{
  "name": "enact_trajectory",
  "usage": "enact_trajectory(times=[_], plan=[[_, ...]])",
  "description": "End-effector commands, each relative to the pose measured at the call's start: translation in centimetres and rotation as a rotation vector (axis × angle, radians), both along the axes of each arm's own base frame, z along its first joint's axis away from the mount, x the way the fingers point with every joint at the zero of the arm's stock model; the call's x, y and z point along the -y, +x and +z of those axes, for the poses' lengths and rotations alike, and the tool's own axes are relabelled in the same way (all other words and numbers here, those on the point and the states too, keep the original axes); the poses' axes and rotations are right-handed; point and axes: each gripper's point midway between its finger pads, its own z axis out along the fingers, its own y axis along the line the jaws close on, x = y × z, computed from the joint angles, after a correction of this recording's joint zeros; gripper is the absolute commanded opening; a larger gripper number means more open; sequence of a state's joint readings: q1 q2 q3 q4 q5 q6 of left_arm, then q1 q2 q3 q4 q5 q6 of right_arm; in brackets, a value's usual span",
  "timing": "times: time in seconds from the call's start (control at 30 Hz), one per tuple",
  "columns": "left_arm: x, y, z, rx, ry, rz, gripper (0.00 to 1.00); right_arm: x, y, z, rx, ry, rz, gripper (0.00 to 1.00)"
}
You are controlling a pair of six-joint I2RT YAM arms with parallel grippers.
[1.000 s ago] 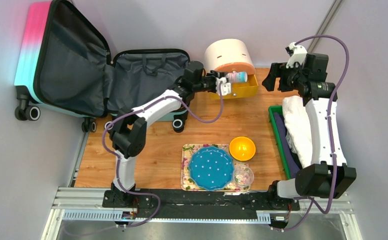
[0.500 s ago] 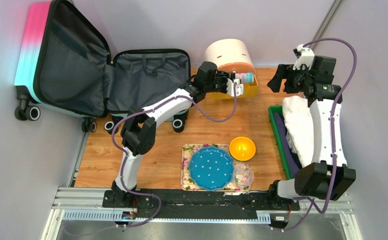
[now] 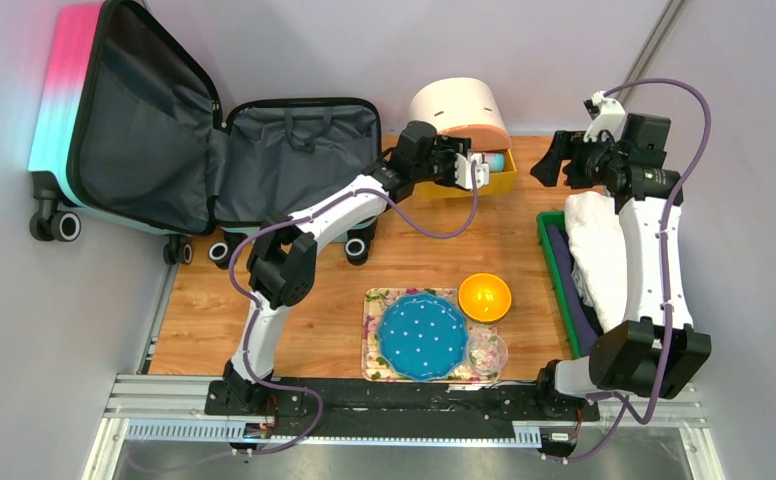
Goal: Open, take out, and arrange the luggage
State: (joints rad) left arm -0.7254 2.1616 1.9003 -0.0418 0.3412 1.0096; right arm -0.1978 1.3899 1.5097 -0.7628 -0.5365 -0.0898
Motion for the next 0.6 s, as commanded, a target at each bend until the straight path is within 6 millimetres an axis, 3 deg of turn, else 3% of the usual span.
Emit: enact_trajectory(times=[0.0, 0.13, 0.27, 0.33, 0.37, 0.43, 0.47, 0.5, 0.57], plan=[[0.5, 0.5, 6.6, 0.111, -0.116, 0.008, 0.68, -0.5, 0.5, -0.3, 0.019, 0.031, 0.030, 0.81], [0.0, 0.9, 7.3, 0.123, -0.125, 0.017, 0.68, -0.9, 0.8, -1.5, -0.002, 0.059, 0.040, 0.80], [-1.5, 0.4, 10.7, 0.101, -0.204, 0.027, 0.68, -1.7, 1.1, -2.9, -0.004, 0.089, 0.075, 0.78], [-2.5, -0.8, 12.5, 0.041, -0.259, 0.017, 0.68, -2.2, 1.8, -2.8, 0.039, 0.097, 0.080, 0.74], [-3.4, -0.8, 13.0, 0.013, -0.279, 0.025, 0.68, -2.9, 1.9, -3.9, 0.025, 0.108, 0.090, 0.72], [-4.8, -2.2, 13.2, -0.091, -0.324, 0.035, 0.67, -3.5, 2.9, -4.1, 0.042, 0.141, 0.074, 0.66], [-6.1, -2.0, 13.0, -0.128, -0.343, 0.062, 0.67, -4.0, 3.2, -5.0, 0.026, 0.151, 0.070, 0.64], [-6.8, -2.2, 13.0, -0.159, -0.368, 0.082, 0.68, -4.1, 3.7, -5.0, 0.042, 0.158, 0.065, 0.56], [-8.9, -2.7, 11.7, -0.271, -0.408, 0.155, 0.70, -4.9, 4.4, -6.4, 0.014, 0.172, 0.057, 0.51]])
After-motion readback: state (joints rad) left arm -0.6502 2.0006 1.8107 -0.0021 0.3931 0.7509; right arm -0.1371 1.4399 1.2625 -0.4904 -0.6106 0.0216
